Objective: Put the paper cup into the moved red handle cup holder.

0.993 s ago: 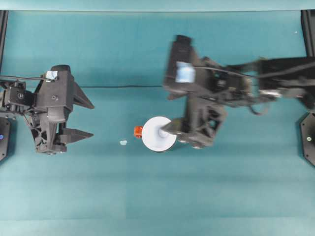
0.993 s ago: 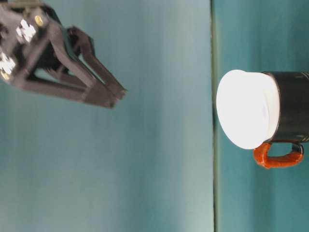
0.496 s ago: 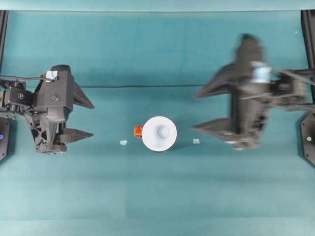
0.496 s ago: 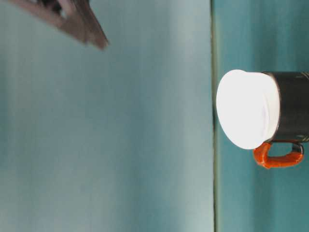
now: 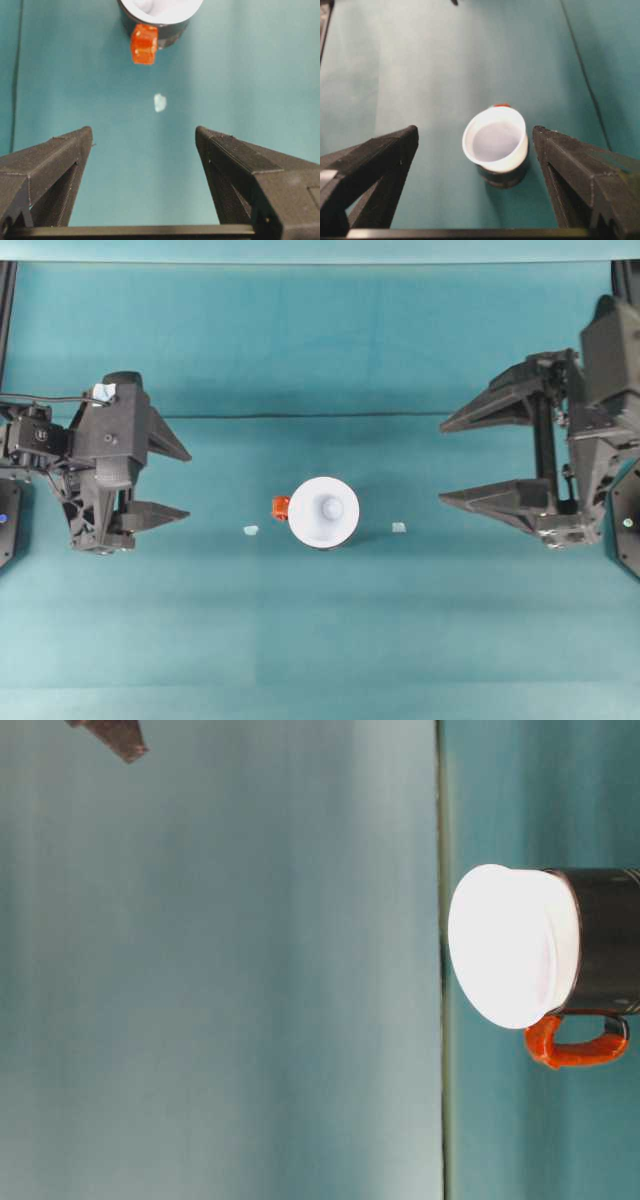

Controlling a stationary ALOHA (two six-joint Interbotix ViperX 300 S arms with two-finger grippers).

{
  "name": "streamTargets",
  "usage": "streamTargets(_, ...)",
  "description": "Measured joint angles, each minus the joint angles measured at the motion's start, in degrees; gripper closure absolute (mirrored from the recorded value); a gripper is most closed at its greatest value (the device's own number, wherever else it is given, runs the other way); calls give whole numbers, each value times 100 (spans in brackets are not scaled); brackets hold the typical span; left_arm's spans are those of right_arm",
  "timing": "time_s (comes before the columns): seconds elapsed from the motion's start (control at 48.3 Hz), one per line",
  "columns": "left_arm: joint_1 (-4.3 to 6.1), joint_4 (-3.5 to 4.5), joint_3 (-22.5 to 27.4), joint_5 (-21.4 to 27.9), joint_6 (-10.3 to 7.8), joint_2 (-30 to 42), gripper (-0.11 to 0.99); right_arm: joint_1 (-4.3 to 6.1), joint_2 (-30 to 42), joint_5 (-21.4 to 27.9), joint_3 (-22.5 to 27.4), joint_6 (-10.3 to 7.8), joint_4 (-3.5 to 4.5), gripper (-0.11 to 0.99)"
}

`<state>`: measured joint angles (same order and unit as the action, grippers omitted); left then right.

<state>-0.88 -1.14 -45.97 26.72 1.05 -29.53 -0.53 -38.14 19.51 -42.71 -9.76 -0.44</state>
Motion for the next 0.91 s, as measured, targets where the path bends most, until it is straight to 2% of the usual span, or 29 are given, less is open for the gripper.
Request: streamTargets(0.91, 0, 0, 0, 0, -9, 0, -3, 0, -123, 9, -105, 9, 9, 9)
